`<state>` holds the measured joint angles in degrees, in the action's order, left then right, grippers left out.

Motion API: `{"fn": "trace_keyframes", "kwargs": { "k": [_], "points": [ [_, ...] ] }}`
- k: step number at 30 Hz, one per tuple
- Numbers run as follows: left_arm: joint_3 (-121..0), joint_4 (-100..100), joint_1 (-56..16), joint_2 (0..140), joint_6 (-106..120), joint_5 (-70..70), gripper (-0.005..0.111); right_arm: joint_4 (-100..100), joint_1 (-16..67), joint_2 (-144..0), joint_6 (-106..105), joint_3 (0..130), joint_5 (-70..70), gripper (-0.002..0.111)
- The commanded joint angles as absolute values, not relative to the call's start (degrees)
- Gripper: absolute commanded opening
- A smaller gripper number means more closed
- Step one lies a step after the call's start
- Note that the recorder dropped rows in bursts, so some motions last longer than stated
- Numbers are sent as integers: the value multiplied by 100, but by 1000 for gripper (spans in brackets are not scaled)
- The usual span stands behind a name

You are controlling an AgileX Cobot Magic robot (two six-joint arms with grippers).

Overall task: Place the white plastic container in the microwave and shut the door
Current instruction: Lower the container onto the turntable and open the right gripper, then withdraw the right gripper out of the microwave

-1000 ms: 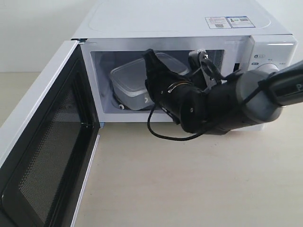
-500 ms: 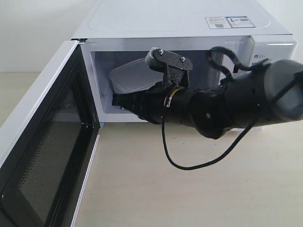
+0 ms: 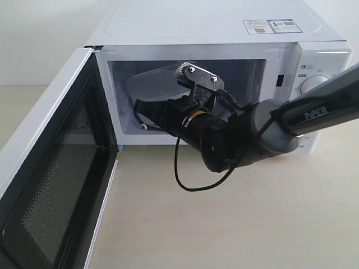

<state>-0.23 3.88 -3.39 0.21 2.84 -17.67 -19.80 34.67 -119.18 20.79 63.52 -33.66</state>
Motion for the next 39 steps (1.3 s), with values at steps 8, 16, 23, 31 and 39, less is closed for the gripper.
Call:
{"fn": "trace_keyframes", "kwargs": {
  "k": [8, 16, 23, 31, 39],
  "points": [
    [0, 382, -307, 0, 296, -1760, 4, -1734, 3714, -11590, 1516, 6463, -1861, 0],
    [0, 382, -307, 0, 296, -1760, 4, -1735, 4257, -10209, 571, 5444, -1942, 0],
    [0, 382, -307, 0, 296, -1760, 4, -1745, 4315, -8251, 94, 3556, -2179, 0],
    [0, 382, -307, 0, 296, -1760, 4, -1745, 4315, -6228, 0, 2308, -1428, 0],
    [0, 382, -307, 0, 296, -1760, 4, -1745, 4315, -5416, 0, 2285, -1392, 0]
  ]
}}
